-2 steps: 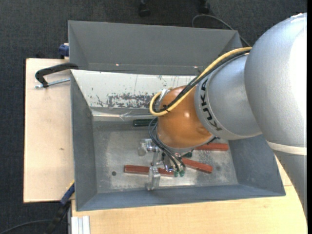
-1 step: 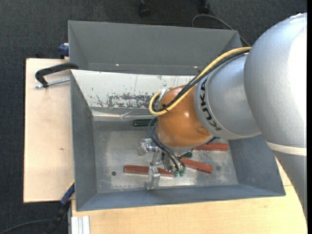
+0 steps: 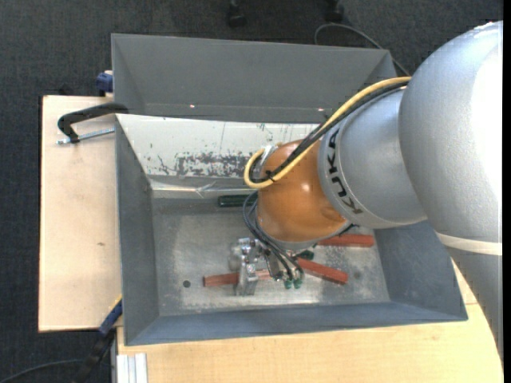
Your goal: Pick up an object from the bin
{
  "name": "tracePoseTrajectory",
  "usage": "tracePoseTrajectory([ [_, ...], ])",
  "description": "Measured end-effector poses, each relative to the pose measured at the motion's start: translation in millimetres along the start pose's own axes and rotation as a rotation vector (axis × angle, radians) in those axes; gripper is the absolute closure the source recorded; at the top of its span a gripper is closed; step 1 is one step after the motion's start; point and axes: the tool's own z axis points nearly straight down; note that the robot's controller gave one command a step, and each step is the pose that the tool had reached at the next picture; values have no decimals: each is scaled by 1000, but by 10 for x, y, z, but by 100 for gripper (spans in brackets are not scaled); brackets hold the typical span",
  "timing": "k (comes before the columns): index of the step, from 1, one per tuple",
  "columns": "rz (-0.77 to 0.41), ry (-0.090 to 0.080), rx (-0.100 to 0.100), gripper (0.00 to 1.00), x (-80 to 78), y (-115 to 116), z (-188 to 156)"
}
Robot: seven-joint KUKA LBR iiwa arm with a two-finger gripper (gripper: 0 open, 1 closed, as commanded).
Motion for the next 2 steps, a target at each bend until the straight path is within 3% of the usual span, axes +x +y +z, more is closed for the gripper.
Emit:
tracePoseTrajectory([
  [1,1,-10,0,100,-26,10,-900],
  [2,1,-5,0,100,-41,15,-1031],
])
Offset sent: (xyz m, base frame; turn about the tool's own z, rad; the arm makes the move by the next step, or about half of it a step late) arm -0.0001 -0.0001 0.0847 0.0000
